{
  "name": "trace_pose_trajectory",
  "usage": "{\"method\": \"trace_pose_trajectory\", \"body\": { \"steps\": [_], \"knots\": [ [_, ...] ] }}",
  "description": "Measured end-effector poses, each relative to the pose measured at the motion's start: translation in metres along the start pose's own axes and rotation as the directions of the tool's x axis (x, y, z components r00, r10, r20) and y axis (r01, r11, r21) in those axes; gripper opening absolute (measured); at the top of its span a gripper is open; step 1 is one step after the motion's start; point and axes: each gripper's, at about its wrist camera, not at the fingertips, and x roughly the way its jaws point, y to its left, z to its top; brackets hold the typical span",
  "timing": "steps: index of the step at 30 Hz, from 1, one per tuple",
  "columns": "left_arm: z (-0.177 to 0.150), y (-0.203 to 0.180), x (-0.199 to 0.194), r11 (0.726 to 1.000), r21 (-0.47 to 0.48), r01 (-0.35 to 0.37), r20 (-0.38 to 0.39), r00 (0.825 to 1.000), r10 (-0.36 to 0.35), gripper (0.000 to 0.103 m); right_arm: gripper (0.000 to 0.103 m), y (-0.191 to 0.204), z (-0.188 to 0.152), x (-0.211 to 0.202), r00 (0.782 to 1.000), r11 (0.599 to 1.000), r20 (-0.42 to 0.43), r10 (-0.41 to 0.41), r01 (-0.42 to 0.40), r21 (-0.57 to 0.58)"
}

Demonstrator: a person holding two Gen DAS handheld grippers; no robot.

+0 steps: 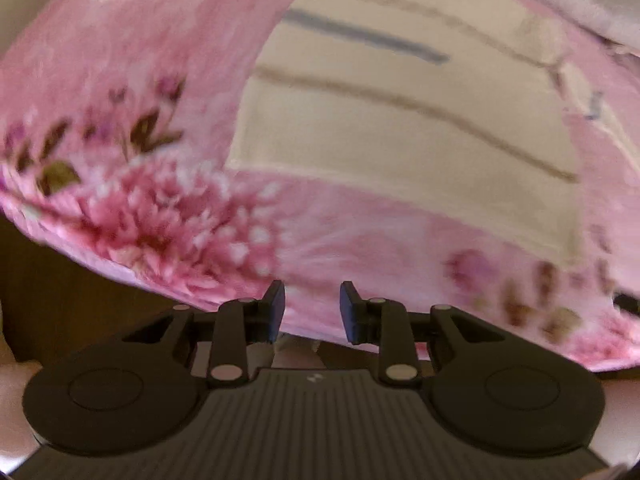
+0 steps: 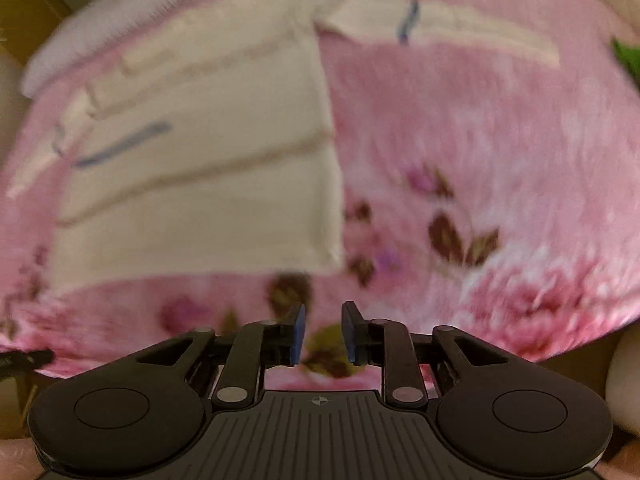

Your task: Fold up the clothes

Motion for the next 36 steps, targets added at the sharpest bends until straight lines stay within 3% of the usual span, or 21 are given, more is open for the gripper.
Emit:
{"method": "trace_pose_trajectory", "body": {
  "steps": [5, 8, 10, 16, 29, 36],
  "knots": [
    [0.014, -0.049, -0.082, 0.997, 0.061, -0.054, 0.195, 0.98, 0.041, 0.03, 0.033, 0.033, 0.023, -0.081, 0.994, 0.995, 0.1, 0.033, -0.024, -0.095],
    [0.01, -0.065, -0.115, 0.997, 0.053, -0.059, 0.262, 0.964, 0.044, 0.031, 0.034, 0.051, 0.021, -0.117, 0.987, 0.985, 0.16, -0.011, 0.038, -0.168],
    [0.003, -0.072, -0.129, 0.996, 0.048, -0.072, 0.269, 0.961, 0.056, 0.031, 0.035, 0.056, 0.014, -0.132, 0.987, 0.98, 0.158, -0.01, 0.041, -0.194],
    [-0.021, -0.088, -0.158, 0.996, 0.051, -0.07, 0.272, 0.961, 0.054, 0.031, 0.035, 0.048, -0.009, -0.155, 0.991, 0.985, 0.1, 0.086, -0.07, -0.157],
    [-0.047, -0.111, -0.188, 0.991, 0.089, -0.102, 0.308, 0.949, 0.07, 0.032, 0.035, 0.045, -0.021, -0.182, 0.986, 0.98, 0.124, 0.113, -0.09, -0.177],
    [-0.061, -0.115, -0.181, 0.988, 0.097, -0.119, 0.276, 0.957, 0.088, 0.032, 0.035, 0.038, -0.027, -0.173, 0.991, 0.983, 0.077, 0.111, -0.098, -0.154]
  ]
}}
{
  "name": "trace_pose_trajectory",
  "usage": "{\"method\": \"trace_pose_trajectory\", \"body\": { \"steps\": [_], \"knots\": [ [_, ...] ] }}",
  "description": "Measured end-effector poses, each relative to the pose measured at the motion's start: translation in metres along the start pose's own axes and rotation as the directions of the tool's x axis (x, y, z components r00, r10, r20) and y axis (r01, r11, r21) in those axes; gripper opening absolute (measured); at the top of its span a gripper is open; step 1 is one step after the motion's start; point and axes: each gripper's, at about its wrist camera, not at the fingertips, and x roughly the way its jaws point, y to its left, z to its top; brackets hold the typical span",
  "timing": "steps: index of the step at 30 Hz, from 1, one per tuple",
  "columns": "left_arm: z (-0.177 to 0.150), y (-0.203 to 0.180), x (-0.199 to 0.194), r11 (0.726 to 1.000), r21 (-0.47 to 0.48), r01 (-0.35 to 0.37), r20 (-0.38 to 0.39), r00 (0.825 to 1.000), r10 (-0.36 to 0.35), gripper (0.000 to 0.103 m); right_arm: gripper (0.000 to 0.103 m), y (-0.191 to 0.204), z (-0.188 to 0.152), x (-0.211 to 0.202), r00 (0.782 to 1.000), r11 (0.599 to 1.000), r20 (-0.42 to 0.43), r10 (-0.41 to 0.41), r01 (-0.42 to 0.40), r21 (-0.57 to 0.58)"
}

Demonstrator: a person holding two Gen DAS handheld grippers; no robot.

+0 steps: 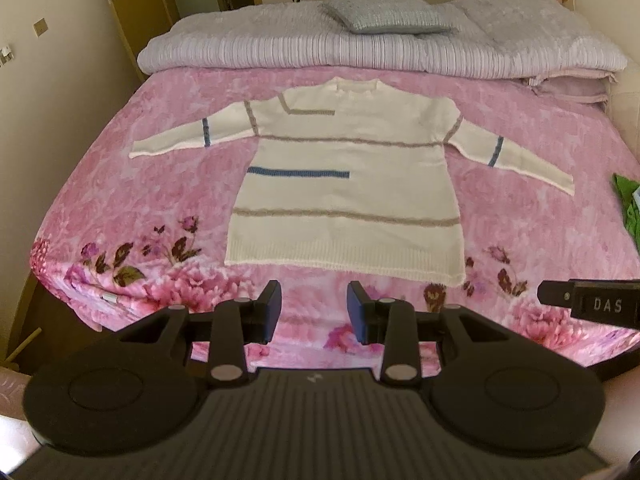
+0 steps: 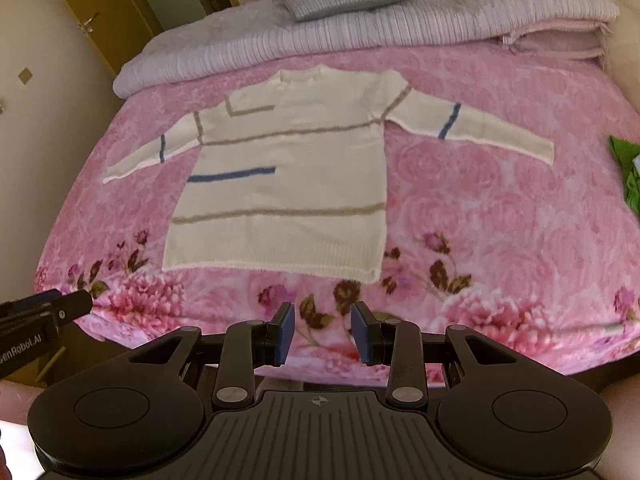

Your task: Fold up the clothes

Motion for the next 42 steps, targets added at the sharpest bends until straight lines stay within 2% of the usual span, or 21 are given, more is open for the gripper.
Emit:
{"method": "trace_pose_trajectory", "body": {
  "steps": [14, 30, 42],
  "knots": [
    [-0.008, 0.0, 0.002, 1.0, 0.008, -0.001, -0.023, 1.0, 0.001, 0.032, 0.035, 0.003, -0.007, -0.003, 1.0, 1.0, -0.014, -0.017, 0.017, 0.02],
    [0.014, -0.013, -0.001, 0.999, 0.041, 0.001, -0.026, 1.0, 0.0, 0.032, 0.035, 0.002, 0.007, -0.015, 0.999, 0.999, 0.024, -0.049, 0.049, 0.004],
    [0.022, -0.004, 0.014, 1.0, 0.026, -0.001, -0.065, 0.998, 0.003, 0.032, 0.035, 0.007, 0.017, 0.004, 0.998, 0.999, -0.02, -0.052, 0.052, -0.003]
  ]
}}
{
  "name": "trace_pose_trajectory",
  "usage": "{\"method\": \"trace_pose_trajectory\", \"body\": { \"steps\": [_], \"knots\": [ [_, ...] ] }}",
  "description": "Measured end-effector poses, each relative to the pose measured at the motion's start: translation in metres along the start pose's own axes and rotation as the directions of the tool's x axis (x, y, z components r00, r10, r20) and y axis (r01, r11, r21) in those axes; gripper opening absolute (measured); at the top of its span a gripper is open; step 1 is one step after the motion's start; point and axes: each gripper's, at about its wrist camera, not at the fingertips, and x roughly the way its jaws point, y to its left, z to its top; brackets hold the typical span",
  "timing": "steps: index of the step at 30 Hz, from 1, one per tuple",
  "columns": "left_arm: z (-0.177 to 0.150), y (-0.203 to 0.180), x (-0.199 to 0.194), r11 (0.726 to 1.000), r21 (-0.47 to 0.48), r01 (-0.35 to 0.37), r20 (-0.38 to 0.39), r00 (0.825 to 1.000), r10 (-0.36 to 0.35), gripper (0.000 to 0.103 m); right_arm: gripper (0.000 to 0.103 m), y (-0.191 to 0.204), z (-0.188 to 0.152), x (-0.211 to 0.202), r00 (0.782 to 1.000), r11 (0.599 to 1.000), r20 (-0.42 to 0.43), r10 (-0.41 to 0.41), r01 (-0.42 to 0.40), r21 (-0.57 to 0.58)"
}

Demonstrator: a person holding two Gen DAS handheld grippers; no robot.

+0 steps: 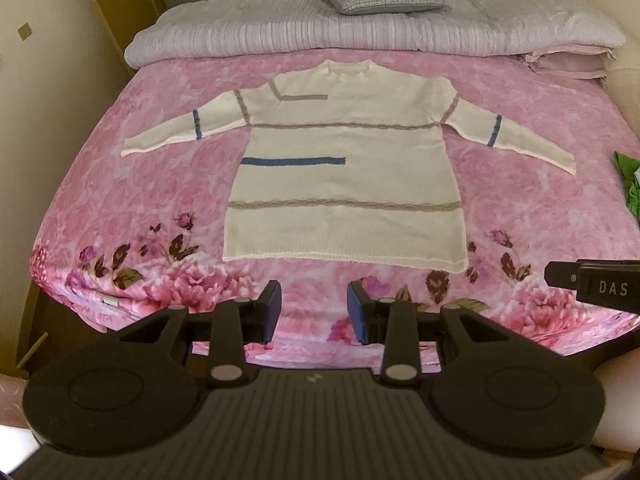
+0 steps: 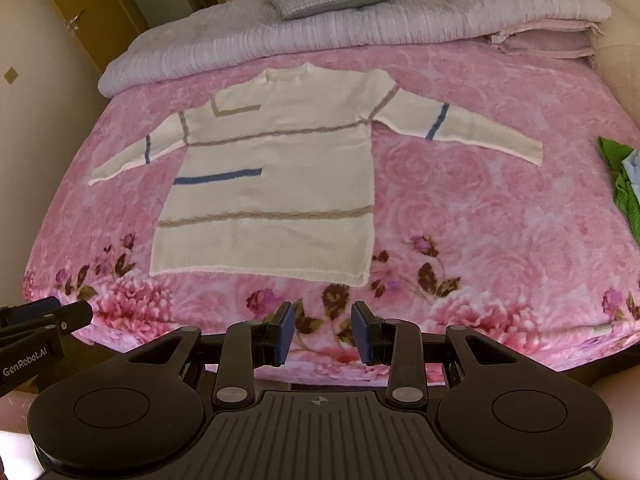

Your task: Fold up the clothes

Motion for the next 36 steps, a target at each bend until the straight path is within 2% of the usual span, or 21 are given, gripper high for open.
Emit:
{"method": "trace_pose_trajectory", "body": {
  "steps": [5, 10, 15, 21, 27, 30, 32, 36],
  "knots": [
    [0.012, 0.009, 0.013, 1.0, -0.015, 0.0, -0.007, 1.0, 0.0, 0.032, 0.035, 0.01, 0.01, 0.014, 1.0, 1.0, -0.015, 0.003, -0.003, -0.014],
    [0.04, 0.023, 0.035, 1.0, -0.013, 0.012, -0.006, 1.0, -0.012, 0.032, 0.035, 0.02, 0.036, 0.033, 1.0, 1.0, -0.011, -0.013, 0.013, -0.013],
    [0.084, 0.045, 0.074, 0.999, 0.01, 0.045, -0.006, 0.999, -0.044, 0.032, 0.035, 0.034, 0.077, 0.066, 0.999, 0.999, -0.019, -0.038, 0.038, 0.006],
    [0.153, 0.093, 0.118, 0.996, 0.032, 0.08, -0.011, 0.997, -0.08, 0.032, 0.035, 0.053, 0.144, 0.101, 0.998, 0.994, 0.037, -0.052, 0.049, 0.093],
    [0.211, 0.158, 0.16, 0.993, -0.045, 0.105, 0.001, 0.994, -0.105, 0.033, 0.035, 0.064, 0.198, 0.12, 0.986, 0.979, 0.165, -0.011, -0.023, 0.202],
    [0.222, 0.191, 0.189, 0.985, -0.111, 0.135, -0.009, 0.991, -0.136, 0.034, 0.035, 0.063, 0.216, 0.14, 0.98, 0.966, 0.2, 0.003, -0.055, 0.252],
    [0.222, 0.214, 0.212, 0.977, -0.158, 0.144, -0.021, 0.989, -0.149, 0.035, 0.035, 0.06, 0.223, 0.161, 0.983, 0.956, 0.183, -0.002, -0.052, 0.29],
    [0.209, 0.263, 0.274, 0.946, -0.29, 0.142, -0.068, 0.983, -0.169, 0.035, 0.035, 0.059, 0.231, 0.22, 0.997, 0.95, 0.065, -0.05, 0.027, 0.311]
  ]
}}
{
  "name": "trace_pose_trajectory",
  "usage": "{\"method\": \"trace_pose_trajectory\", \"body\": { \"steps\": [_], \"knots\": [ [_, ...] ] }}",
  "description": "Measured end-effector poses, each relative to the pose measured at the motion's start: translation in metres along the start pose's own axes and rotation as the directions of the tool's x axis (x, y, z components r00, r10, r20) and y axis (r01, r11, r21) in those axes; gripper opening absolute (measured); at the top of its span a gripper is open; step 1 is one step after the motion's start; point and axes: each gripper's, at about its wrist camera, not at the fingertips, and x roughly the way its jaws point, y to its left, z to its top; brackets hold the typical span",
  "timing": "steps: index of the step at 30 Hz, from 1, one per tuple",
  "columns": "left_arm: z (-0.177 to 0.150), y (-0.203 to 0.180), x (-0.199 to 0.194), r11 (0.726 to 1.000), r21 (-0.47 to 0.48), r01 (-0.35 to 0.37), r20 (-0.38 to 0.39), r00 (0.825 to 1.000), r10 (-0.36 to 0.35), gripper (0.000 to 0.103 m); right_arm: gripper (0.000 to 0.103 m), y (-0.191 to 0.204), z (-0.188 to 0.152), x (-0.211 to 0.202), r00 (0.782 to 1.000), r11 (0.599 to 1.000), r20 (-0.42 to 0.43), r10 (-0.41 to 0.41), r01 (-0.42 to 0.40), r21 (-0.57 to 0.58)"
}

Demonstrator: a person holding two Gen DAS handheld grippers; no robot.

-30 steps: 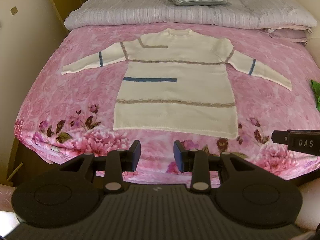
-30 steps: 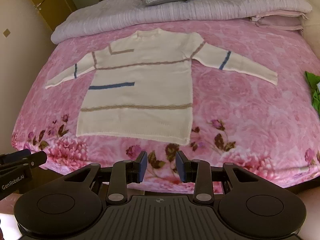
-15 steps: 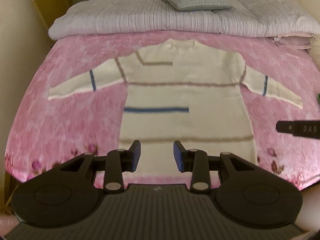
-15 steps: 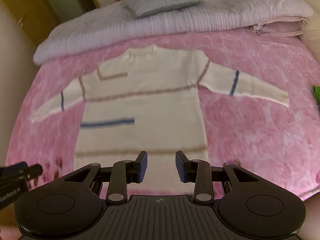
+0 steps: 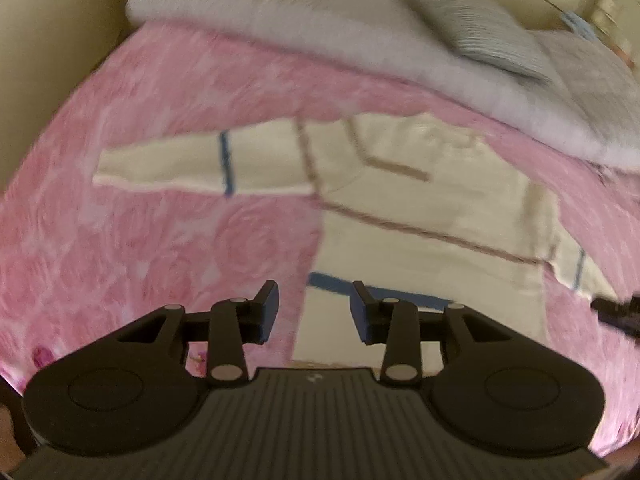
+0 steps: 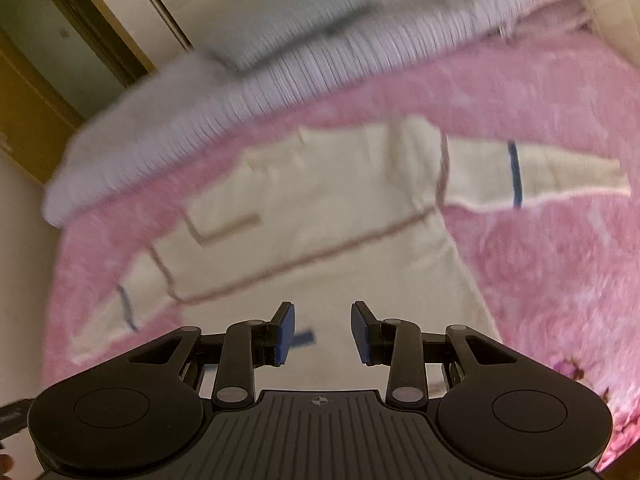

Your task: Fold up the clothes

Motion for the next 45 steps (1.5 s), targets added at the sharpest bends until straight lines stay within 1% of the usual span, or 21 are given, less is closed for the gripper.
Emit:
{"method": "trace_pose_trajectory", "body": {
  "steps": [3, 6, 11, 17, 21, 24, 25, 26, 27, 28, 29, 31, 33, 34, 36, 38, 40, 41, 42, 44, 45],
  "knots": [
    [0.004, 0.053, 0.046, 0.989, -0.149, 0.008, -0.021, 1.0, -0.011, 0.035, 0.035, -0.002, -0.005, 0.048, 0.996, 0.998, -0.065, -0.058, 0.058, -0.01],
    [0.011, 0.107, 0.089, 0.947, -0.319, 0.036, -0.002, 0.999, -0.039, 0.034, 0.035, -0.008, -0.011, 0.087, 0.991, 0.997, -0.105, -0.08, 0.081, 0.007],
    [0.03, 0.198, 0.147, 0.816, -0.572, 0.081, 0.106, 0.994, -0.024, 0.033, 0.035, -0.024, -0.015, 0.135, 0.99, 0.995, -0.115, -0.086, 0.092, 0.049],
    [0.049, 0.27, 0.185, 0.71, -0.698, 0.097, 0.212, 0.974, 0.075, 0.033, 0.035, -0.047, -0.008, 0.173, 0.988, 0.989, -0.072, -0.139, 0.142, 0.032],
    [0.056, 0.296, 0.204, 0.649, -0.751, 0.124, 0.258, 0.959, 0.115, 0.032, 0.035, -0.071, -0.006, 0.187, 0.984, 0.983, -0.057, -0.168, 0.172, 0.066],
    [0.059, 0.301, 0.215, 0.632, -0.761, 0.143, 0.295, 0.945, 0.142, 0.028, 0.035, -0.089, -0.004, 0.192, 0.982, 0.979, -0.046, -0.185, 0.188, 0.077],
    [0.06, 0.3, 0.216, 0.634, -0.76, 0.143, 0.306, 0.939, 0.155, 0.026, 0.035, -0.093, -0.002, 0.192, 0.981, 0.979, -0.043, -0.188, 0.191, 0.076],
    [0.062, 0.298, 0.217, 0.64, -0.758, 0.126, 0.303, 0.937, 0.175, 0.01, 0.035, -0.098, -0.001, 0.193, 0.981, 0.978, -0.04, -0.192, 0.195, 0.076],
    [0.064, 0.294, 0.216, 0.655, -0.746, 0.117, 0.304, 0.936, 0.179, 0.003, 0.035, -0.102, 0.0, 0.193, 0.98, 0.978, -0.036, -0.194, 0.197, 0.076],
    [0.067, 0.29, 0.214, 0.671, -0.733, 0.109, 0.305, 0.935, 0.182, 0.003, 0.035, -0.106, 0.002, 0.192, 0.981, 0.978, -0.029, -0.193, 0.194, 0.076],
    [0.069, 0.28, 0.205, 0.696, -0.71, 0.103, 0.326, 0.925, 0.195, 0.003, 0.035, -0.111, 0.003, 0.191, 0.981, 0.978, -0.022, -0.191, 0.192, 0.075],
    [0.077, 0.246, 0.181, 0.785, -0.608, 0.116, 0.4, 0.9, 0.177, 0.003, 0.035, -0.12, 0.006, 0.187, 0.982, 0.979, -0.005, -0.189, 0.189, 0.075],
    [0.084, 0.198, 0.15, 0.872, -0.464, 0.153, 0.48, 0.871, 0.103, 0.003, 0.035, -0.128, 0.012, 0.184, 0.982, 0.979, 0.013, -0.189, 0.187, 0.083],
    [0.084, 0.165, 0.135, 0.906, -0.376, 0.197, 0.514, 0.858, 0.027, 0.003, 0.035, -0.134, 0.014, 0.181, 0.982, 0.979, 0.021, -0.186, 0.183, 0.092],
    [0.083, 0.099, 0.105, 0.941, -0.186, 0.282, 0.556, 0.82, -0.136, 0.003, 0.035, -0.145, 0.02, 0.176, 0.983, 0.978, 0.034, -0.181, 0.176, 0.114],
    [0.071, 0.031, 0.098, 0.918, -0.018, 0.397, 0.499, 0.799, -0.335, 0.005, 0.035, -0.153, 0.026, 0.172, 0.983, 0.977, 0.047, -0.179, 0.171, 0.127],
    [0.058, -0.037, 0.092, 0.849, 0.137, 0.511, 0.402, 0.754, -0.519, 0.02, 0.035, -0.159, 0.032, 0.167, 0.982, 0.976, 0.066, -0.176, 0.165, 0.139],
    [0.048, -0.063, 0.1, 0.831, 0.169, 0.53, 0.338, 0.761, -0.554, 0.026, 0.035, -0.162, 0.035, 0.164, 0.982, 0.977, 0.077, -0.17, 0.158, 0.145],
    [0.037, -0.089, 0.109, 0.815, 0.195, 0.545, 0.271, 0.769, -0.579, 0.026, 0.035, -0.164, 0.039, 0.163, 0.983, 0.977, 0.084, -0.164, 0.151, 0.15],
    [0.015, -0.117, 0.129, 0.822, 0.194, 0.535, 0.152, 0.811, -0.564, 0.024, 0.035, -0.168, 0.045, 0.161, 0.984, 0.978, 0.097, -0.151, 0.134, 0.159],
    [0.004, -0.12, 0.135, 0.829, 0.179, 0.53, 0.114, 0.825, -0.553, 0.024, 0.035, -0.169, 0.047, 0.162, 0.986, 0.981, 0.1, -0.132, 0.116, 0.158]
  ]
}}
